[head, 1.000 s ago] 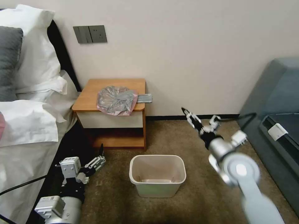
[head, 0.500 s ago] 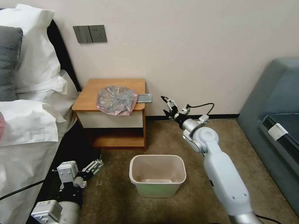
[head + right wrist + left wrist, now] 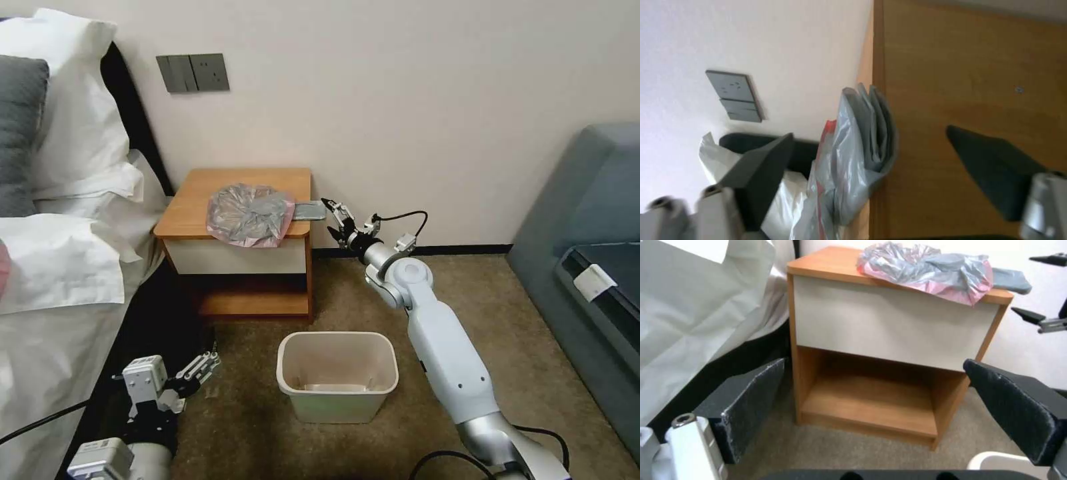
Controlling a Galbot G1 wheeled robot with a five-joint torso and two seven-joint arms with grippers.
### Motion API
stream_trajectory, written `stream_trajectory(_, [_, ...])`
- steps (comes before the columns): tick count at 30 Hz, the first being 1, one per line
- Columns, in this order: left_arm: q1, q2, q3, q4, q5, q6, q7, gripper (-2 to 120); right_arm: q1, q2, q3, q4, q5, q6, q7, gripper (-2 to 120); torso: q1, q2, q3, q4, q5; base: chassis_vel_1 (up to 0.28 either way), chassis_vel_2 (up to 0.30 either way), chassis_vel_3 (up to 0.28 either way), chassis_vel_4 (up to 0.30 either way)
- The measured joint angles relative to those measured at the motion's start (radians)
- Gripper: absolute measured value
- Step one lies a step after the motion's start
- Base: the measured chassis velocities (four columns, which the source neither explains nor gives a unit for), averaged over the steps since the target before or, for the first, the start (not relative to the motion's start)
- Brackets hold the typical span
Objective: Pick up the garbage bag from the table and place it over the trash can.
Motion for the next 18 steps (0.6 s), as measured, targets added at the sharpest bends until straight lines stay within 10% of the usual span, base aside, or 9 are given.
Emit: stream_trajectory(18, [-0.005,-0.009,0.007,0.000,0.033,-0.014,0.007,100,0.036,0.043,0.000,-0.048,-0.046,-0.002,-0.022,20,0.000,0.000,0.000,0.0000,0.0002,0.000,0.000,0.000,0.000])
